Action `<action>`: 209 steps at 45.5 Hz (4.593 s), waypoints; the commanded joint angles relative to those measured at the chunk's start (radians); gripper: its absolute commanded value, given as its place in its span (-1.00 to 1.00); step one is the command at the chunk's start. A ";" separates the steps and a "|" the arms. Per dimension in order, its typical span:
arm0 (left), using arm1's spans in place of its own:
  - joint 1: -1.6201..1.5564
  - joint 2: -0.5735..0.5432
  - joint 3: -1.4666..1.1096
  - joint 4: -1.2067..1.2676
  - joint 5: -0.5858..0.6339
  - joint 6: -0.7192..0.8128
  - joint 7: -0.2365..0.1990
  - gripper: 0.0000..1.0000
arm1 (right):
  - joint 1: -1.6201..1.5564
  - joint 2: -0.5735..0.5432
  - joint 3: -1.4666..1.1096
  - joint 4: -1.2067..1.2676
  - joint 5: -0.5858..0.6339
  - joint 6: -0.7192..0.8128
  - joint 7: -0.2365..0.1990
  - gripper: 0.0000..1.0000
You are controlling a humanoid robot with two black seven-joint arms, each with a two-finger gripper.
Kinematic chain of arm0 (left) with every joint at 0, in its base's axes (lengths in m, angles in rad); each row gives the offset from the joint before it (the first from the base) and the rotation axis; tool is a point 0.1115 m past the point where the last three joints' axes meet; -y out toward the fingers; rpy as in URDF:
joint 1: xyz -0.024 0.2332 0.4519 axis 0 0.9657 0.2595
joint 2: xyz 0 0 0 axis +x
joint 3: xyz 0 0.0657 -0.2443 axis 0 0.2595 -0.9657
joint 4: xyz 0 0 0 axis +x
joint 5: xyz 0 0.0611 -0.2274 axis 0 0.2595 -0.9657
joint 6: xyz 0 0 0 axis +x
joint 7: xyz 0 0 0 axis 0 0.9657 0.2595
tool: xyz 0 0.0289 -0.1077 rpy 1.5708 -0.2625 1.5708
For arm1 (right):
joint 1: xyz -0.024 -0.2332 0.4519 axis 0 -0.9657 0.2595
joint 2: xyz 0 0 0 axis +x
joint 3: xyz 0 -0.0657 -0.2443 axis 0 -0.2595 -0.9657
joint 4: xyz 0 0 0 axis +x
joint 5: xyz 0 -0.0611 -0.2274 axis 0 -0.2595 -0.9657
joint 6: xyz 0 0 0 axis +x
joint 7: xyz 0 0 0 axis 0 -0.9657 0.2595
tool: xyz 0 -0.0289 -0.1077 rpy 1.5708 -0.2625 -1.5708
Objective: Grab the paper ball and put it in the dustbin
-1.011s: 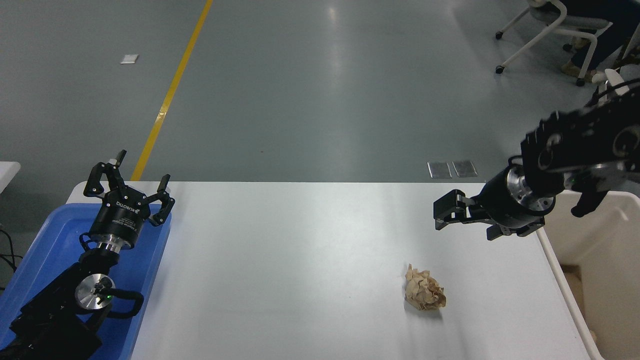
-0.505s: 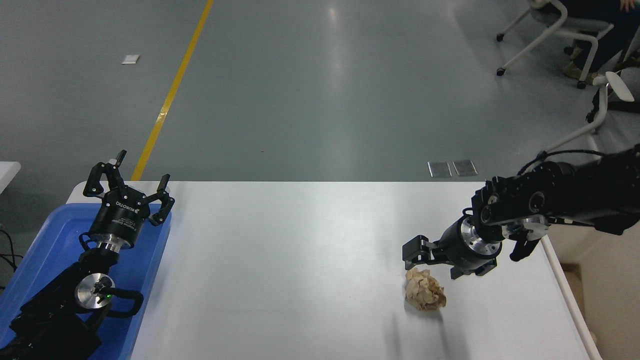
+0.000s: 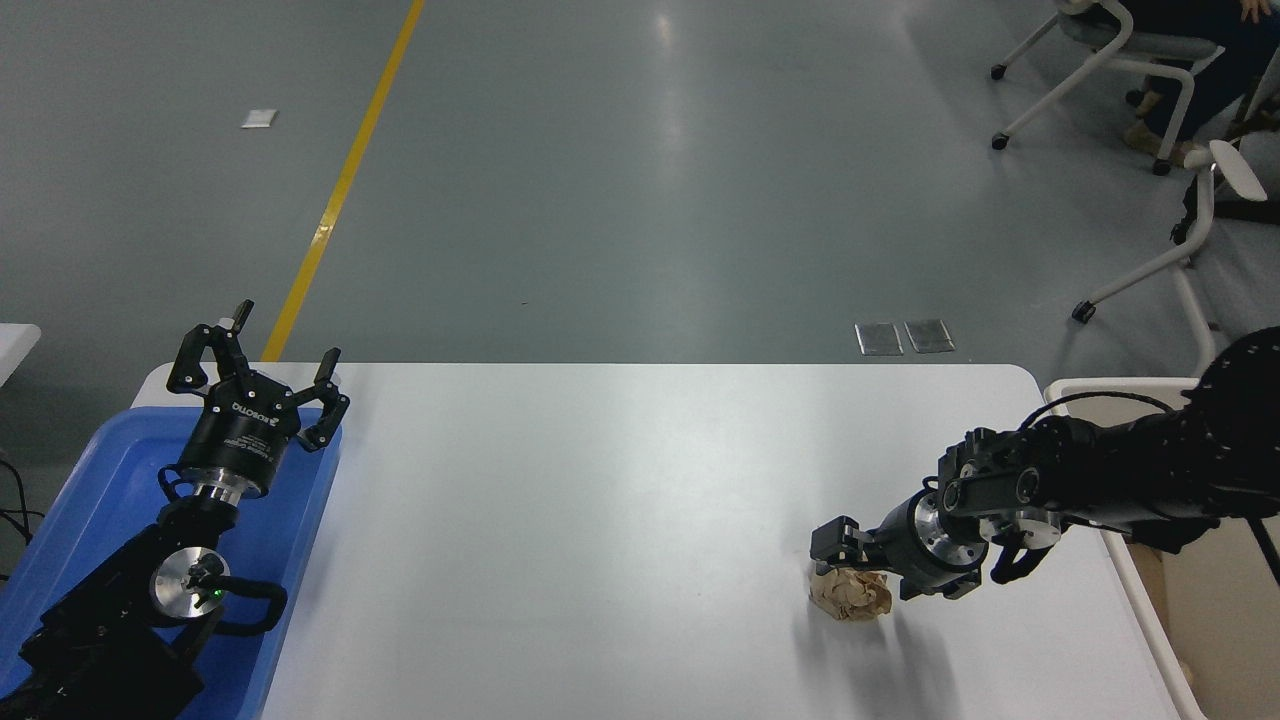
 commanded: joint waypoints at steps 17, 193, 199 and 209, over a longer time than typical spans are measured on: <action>0.000 0.001 0.000 -0.001 0.000 0.000 -0.002 0.97 | 0.113 -0.021 0.023 0.054 -0.131 -0.026 0.000 -1.00; 0.000 0.000 0.000 0.000 0.000 -0.001 -0.002 0.97 | -0.491 -0.222 0.776 -0.909 0.266 -0.364 -0.013 1.00; 0.000 0.001 0.000 -0.001 0.000 -0.001 -0.002 0.97 | -0.395 -0.221 0.840 -0.883 0.265 -0.362 -0.012 1.00; 0.000 0.000 0.000 0.000 0.000 0.000 -0.002 0.97 | -0.287 -0.212 0.990 -0.799 0.263 -0.362 -0.007 1.00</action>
